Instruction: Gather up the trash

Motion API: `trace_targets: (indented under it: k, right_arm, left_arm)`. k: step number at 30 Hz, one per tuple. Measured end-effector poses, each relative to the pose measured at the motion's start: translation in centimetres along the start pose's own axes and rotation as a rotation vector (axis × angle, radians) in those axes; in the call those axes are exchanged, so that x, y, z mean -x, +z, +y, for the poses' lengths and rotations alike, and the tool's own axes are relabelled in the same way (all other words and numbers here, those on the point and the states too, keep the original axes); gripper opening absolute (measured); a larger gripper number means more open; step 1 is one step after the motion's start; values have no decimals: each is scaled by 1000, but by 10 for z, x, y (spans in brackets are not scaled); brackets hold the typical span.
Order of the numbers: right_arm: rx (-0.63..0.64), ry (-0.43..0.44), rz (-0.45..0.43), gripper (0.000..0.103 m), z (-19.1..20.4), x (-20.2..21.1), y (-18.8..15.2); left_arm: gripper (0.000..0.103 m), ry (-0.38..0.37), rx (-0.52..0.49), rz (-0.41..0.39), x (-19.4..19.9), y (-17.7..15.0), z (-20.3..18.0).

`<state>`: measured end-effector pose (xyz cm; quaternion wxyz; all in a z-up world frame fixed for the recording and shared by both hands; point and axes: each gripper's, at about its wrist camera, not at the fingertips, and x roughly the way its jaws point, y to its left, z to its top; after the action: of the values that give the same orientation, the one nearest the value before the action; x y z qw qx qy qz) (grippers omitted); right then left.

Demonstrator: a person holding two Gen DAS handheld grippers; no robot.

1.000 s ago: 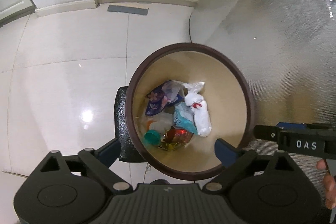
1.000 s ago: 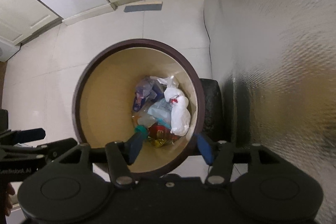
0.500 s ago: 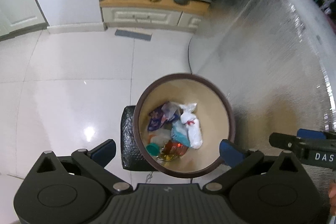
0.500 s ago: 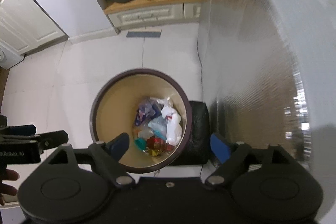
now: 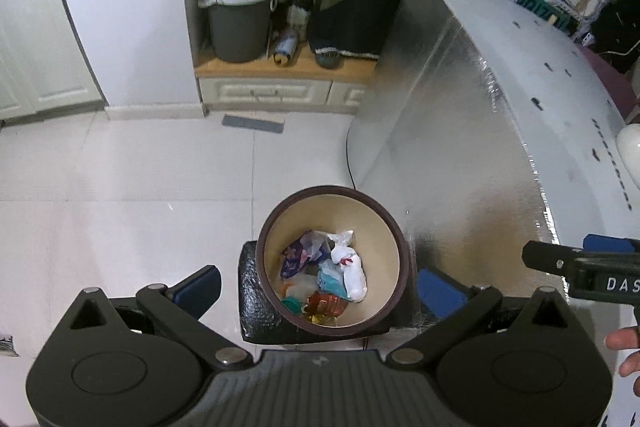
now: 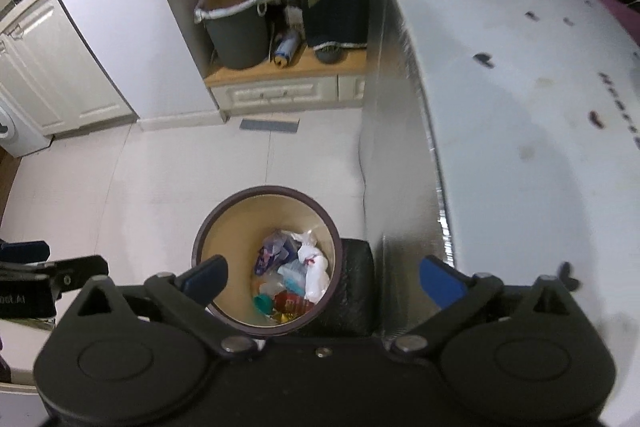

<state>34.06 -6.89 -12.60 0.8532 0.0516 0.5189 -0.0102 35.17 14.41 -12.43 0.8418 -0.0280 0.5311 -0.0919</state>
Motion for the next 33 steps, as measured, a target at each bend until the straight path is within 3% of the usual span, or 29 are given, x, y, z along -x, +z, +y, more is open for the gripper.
trace_targets:
  k: [4,16,33]
  right_arm:
    - [-10,13,-24,103,-8,31,-10]
    - [22,-26,-108,103,-40,112,-47]
    - [56,-16,-178,103,-68,186,-95]
  left_arm:
    - [103,44,20,-27,31,-13,-11]
    - [103,60,35,-120,102,-56,-49]
    - [103,74,49,-162,157,-116,-99]
